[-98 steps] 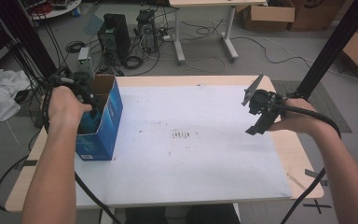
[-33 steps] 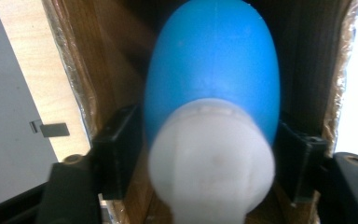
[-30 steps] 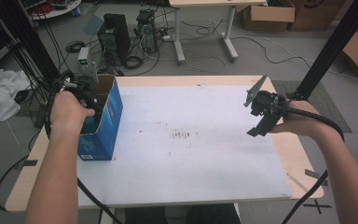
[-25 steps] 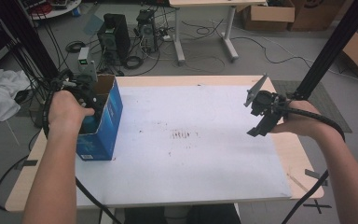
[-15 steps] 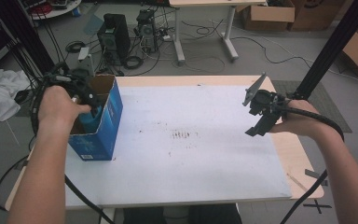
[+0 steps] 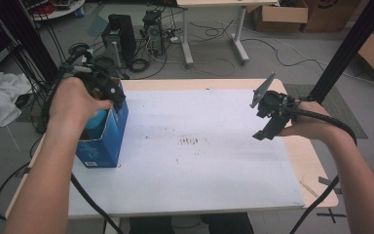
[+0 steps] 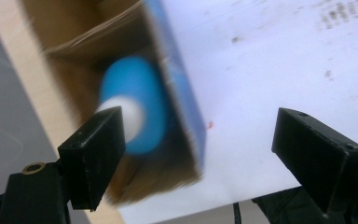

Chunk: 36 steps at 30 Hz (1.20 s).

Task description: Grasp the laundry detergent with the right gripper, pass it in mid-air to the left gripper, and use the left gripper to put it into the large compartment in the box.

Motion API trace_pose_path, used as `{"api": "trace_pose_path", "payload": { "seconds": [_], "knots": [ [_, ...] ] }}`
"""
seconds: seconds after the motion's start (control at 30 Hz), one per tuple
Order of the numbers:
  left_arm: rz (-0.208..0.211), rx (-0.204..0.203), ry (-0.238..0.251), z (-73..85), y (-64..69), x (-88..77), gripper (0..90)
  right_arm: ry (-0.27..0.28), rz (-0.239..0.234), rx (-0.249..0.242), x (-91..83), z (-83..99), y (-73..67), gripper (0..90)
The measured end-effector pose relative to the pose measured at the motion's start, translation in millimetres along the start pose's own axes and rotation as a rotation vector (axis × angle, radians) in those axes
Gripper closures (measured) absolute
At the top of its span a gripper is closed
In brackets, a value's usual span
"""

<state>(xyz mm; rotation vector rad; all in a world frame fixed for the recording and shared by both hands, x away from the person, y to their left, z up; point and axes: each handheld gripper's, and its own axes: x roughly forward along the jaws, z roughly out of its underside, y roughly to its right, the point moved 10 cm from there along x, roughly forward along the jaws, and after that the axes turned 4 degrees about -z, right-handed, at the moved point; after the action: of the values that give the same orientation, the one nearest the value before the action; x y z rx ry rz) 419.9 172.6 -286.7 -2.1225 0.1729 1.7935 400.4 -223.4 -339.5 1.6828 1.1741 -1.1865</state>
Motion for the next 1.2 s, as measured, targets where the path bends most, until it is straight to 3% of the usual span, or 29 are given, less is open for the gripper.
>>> {"api": "trace_pose_path", "payload": {
  "seconds": [0.07,0.1,0.13,0.23,0.27,0.63,0.9,1.2],
  "knots": [
    [0.006,0.043,0.006,-7.3,18.1,3.7,18.1,-0.001,-0.003,-0.003,0.3,-2.5,-0.6,22.4],
    [0.006,0.043,0.006,-7.3,18.1,3.7,18.1,-0.001,-0.003,-0.003,0.3,-2.5,-0.6,22.4],
    [0.008,0.077,0.003,-11.2,29.3,6.9,18.0,-0.006,-0.004,-0.002,0.9,-3.3,-1.0,22.4],
    [0.016,0.1,0.007,-14.9,39.0,9.2,18.1,-0.002,-0.006,-0.003,1.5,-4.8,-1.1,22.4],
    [0.019,0.129,0.008,-18.7,50.3,12.2,18.1,-0.005,-0.008,-0.005,1.9,-5.7,-0.7,22.3],
    [0.032,0.23,0.015,-32.9,93.8,28.8,18.3,-0.012,-0.009,-0.001,1.9,-6.9,-1.1,22.2],
    [0.041,0.258,0.014,-38.0,106.7,40.9,18.3,-0.018,-0.012,0.001,1.0,-7.8,-2.4,22.2],
    [0.045,0.268,0.004,-41.3,111.5,49.5,18.3,-0.023,-0.013,-0.004,1.8,-10.8,-2.3,22.2]
  ]
}}
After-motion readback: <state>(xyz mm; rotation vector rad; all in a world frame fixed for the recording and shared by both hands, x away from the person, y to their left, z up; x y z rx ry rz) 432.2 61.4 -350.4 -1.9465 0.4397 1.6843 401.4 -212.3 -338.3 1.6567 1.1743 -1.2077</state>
